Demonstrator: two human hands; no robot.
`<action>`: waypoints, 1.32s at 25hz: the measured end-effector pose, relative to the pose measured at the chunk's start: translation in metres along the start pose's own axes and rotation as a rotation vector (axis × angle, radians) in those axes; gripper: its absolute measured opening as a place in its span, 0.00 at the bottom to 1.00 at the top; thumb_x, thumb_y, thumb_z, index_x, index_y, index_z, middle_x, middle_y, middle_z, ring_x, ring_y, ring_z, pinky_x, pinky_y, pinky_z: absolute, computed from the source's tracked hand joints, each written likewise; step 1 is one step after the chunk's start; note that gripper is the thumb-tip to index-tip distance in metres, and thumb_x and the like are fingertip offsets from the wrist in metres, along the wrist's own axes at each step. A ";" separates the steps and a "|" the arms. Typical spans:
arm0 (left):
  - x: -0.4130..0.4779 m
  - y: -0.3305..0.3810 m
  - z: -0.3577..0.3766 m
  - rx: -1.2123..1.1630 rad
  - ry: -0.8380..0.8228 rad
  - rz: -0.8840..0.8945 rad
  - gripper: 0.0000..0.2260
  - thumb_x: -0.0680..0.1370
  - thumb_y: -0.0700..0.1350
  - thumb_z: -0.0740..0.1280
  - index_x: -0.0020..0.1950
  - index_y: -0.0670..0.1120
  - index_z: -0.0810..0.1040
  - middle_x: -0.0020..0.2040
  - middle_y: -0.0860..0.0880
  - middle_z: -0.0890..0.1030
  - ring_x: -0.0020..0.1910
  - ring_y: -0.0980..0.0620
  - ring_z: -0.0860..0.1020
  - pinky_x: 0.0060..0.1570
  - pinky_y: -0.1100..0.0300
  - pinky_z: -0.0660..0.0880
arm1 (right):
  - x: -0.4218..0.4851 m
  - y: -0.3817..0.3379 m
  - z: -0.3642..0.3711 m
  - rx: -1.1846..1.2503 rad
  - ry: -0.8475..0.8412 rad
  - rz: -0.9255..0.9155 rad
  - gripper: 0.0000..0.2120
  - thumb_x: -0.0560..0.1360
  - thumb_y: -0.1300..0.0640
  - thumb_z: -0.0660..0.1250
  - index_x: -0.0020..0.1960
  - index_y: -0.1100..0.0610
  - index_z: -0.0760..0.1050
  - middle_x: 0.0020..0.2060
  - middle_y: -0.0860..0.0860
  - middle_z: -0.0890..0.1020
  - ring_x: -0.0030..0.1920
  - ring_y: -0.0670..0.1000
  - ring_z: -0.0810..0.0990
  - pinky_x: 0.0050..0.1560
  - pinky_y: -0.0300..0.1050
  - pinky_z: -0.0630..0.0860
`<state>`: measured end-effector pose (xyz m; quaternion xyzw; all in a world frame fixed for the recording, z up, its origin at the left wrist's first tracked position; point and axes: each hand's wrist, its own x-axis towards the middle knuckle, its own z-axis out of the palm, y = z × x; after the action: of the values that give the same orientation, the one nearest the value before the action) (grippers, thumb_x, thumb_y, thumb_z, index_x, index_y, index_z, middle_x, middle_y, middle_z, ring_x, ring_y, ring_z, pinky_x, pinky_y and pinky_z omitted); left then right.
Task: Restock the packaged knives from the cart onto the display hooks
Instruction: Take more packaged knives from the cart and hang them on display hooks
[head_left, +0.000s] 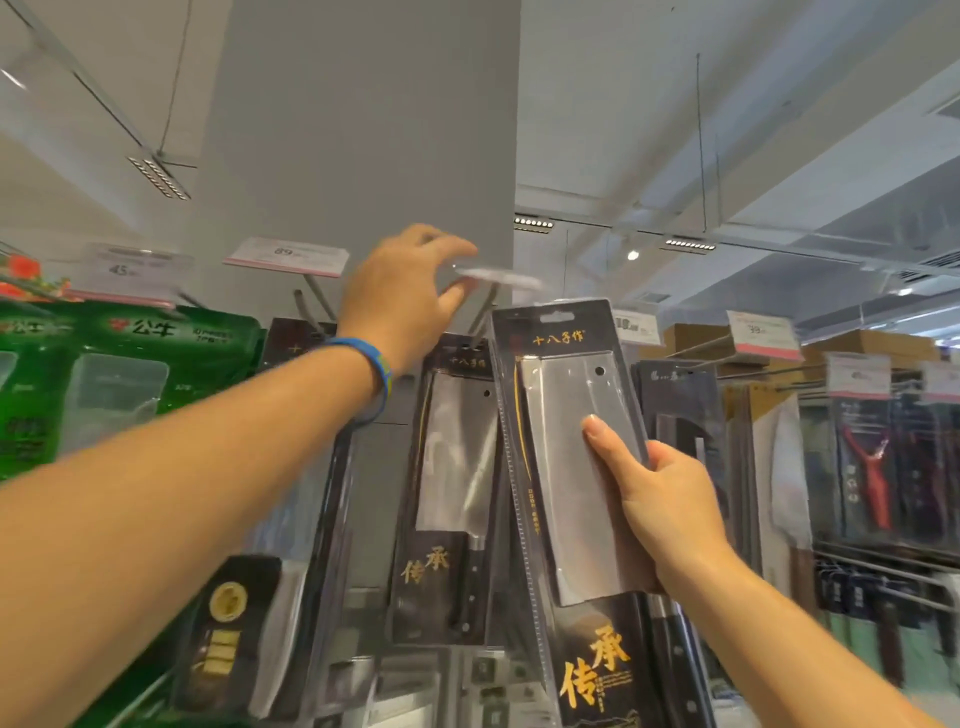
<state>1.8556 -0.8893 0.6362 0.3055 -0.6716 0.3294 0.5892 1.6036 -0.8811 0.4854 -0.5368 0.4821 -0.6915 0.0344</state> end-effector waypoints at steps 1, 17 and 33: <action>0.010 0.000 -0.008 0.069 -0.050 0.071 0.12 0.80 0.56 0.65 0.61 0.55 0.81 0.58 0.52 0.80 0.56 0.47 0.78 0.52 0.51 0.76 | -0.001 0.003 0.005 -0.010 -0.012 0.010 0.42 0.59 0.17 0.67 0.43 0.57 0.79 0.37 0.51 0.85 0.39 0.55 0.85 0.42 0.59 0.84; 0.036 -0.004 -0.015 0.029 -0.216 0.011 0.19 0.79 0.62 0.63 0.45 0.48 0.82 0.32 0.51 0.76 0.32 0.51 0.71 0.31 0.57 0.65 | -0.003 -0.021 0.057 -0.042 -0.065 -0.116 0.36 0.64 0.20 0.65 0.41 0.55 0.79 0.33 0.48 0.83 0.34 0.46 0.81 0.38 0.51 0.78; 0.014 -0.006 0.003 -0.191 -0.054 -0.140 0.14 0.73 0.66 0.70 0.50 0.60 0.86 0.47 0.57 0.86 0.48 0.54 0.81 0.47 0.55 0.78 | -0.012 -0.026 0.058 0.065 -0.154 0.068 0.45 0.60 0.16 0.64 0.49 0.58 0.77 0.54 0.50 0.86 0.57 0.58 0.83 0.59 0.57 0.78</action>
<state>1.8571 -0.8961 0.6502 0.3029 -0.6928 0.2134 0.6187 1.6661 -0.8970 0.4926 -0.5703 0.4735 -0.6617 0.1123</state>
